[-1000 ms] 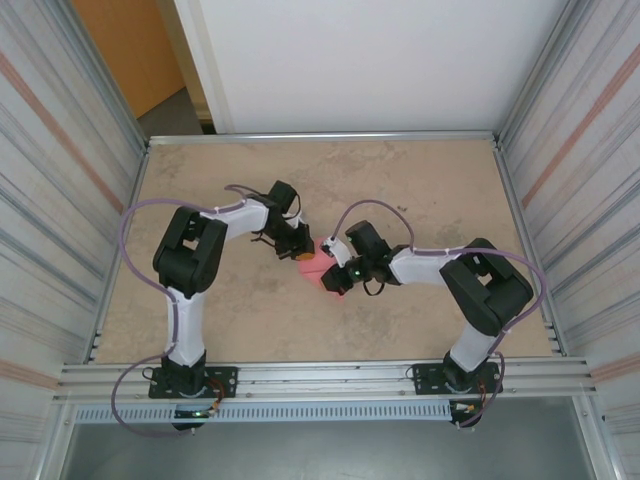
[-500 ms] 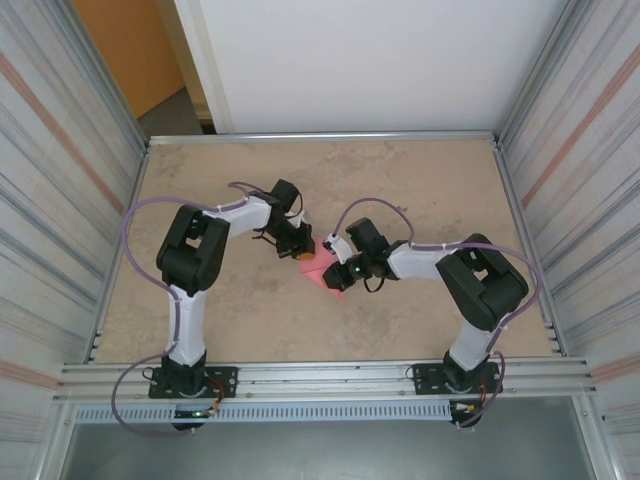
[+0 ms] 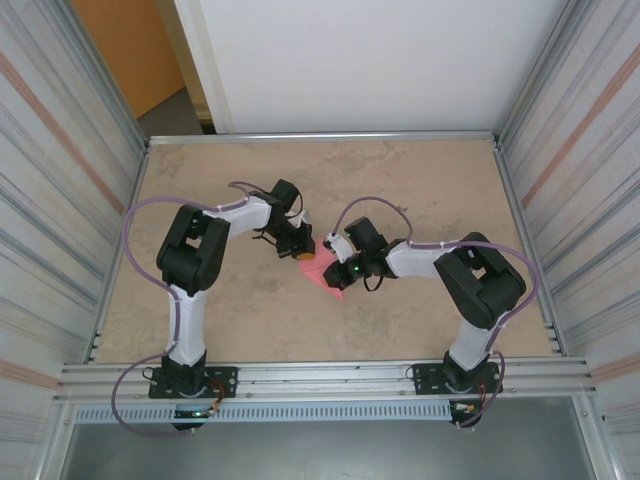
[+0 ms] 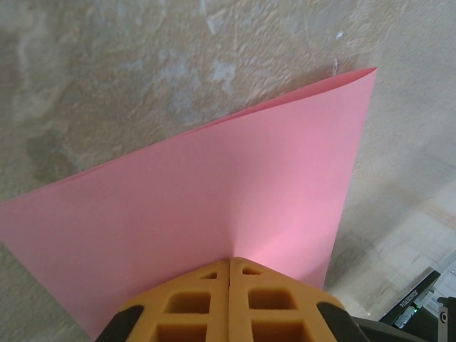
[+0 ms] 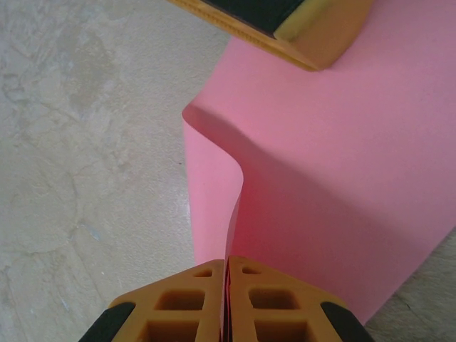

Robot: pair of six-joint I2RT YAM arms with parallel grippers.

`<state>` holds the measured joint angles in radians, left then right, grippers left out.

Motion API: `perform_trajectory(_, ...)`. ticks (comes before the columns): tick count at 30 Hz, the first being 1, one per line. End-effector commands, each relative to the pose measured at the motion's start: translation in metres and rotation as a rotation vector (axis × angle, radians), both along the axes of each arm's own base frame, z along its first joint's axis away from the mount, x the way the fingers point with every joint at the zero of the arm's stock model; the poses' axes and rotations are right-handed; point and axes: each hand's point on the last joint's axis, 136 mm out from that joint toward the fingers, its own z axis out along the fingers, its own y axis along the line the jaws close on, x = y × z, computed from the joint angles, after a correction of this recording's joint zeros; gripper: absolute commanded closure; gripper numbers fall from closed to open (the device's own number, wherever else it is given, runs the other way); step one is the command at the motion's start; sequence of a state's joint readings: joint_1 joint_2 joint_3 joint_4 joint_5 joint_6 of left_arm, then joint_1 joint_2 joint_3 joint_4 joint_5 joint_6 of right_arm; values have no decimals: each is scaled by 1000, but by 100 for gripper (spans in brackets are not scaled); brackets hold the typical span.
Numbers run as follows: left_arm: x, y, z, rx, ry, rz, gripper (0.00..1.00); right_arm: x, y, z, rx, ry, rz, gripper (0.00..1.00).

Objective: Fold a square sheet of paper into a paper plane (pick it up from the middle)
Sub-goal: Third fold the triangle at the center of the table.

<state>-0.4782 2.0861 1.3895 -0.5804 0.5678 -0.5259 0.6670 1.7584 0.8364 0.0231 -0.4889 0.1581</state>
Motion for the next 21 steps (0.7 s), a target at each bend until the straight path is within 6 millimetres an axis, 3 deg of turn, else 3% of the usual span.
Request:
perform_trajectory(1, -18, 9, -28, 76, 77, -25, 95, 5, -2, -4, -25, 19, -34, 91)
perform_trajectory(21, -14, 5, -20, 61, 62, -17, 95, -1, -12, -26, -107, 57, -58, 92)
